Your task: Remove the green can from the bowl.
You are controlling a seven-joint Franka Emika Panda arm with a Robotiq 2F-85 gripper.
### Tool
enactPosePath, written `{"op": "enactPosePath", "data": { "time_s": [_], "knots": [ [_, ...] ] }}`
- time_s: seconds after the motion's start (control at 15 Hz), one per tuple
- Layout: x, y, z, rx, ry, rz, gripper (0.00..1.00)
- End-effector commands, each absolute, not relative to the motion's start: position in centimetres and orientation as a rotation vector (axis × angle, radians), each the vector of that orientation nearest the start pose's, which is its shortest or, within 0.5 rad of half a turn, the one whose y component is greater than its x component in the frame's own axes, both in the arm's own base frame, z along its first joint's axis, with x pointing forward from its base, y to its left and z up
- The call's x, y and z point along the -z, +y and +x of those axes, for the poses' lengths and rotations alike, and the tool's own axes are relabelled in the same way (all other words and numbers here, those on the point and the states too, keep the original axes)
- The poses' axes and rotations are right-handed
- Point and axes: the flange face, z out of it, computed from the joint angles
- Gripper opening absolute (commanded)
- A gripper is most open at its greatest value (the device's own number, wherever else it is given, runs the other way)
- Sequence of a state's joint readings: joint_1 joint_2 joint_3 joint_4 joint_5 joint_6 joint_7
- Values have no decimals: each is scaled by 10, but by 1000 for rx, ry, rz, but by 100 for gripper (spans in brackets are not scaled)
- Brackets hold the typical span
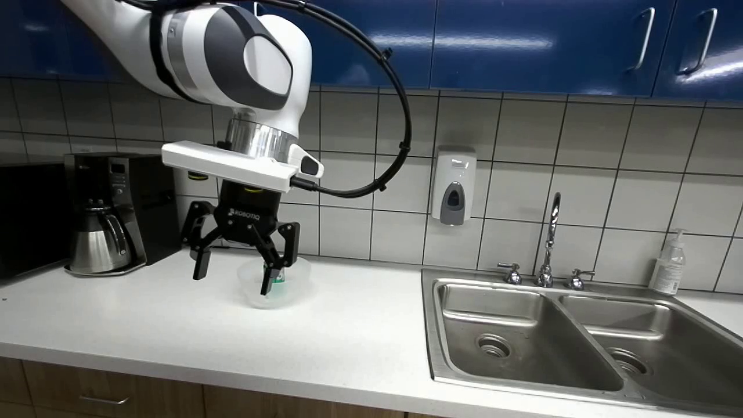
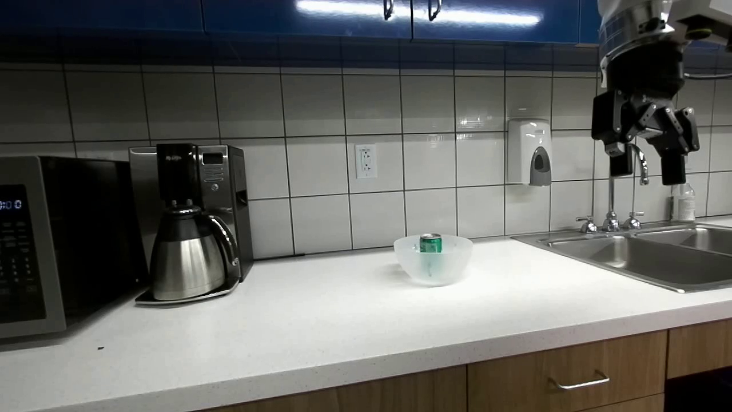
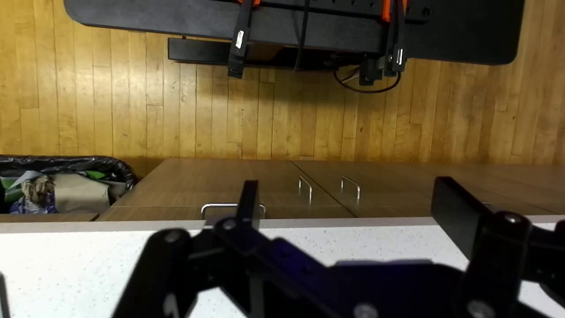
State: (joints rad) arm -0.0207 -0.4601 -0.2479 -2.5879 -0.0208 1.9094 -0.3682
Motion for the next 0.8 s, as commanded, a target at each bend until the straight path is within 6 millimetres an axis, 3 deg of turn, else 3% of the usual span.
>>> {"op": "enactPosePath", "data": {
  "time_s": [0.0,0.4,0.73],
  "knots": [
    [-392,-96,354,-289,-217,-2965,100],
    [-392,-96,354,-289,-217,-2965,100],
    [-380,-99,361,-256,-253,-3003,100]
  ]
}}
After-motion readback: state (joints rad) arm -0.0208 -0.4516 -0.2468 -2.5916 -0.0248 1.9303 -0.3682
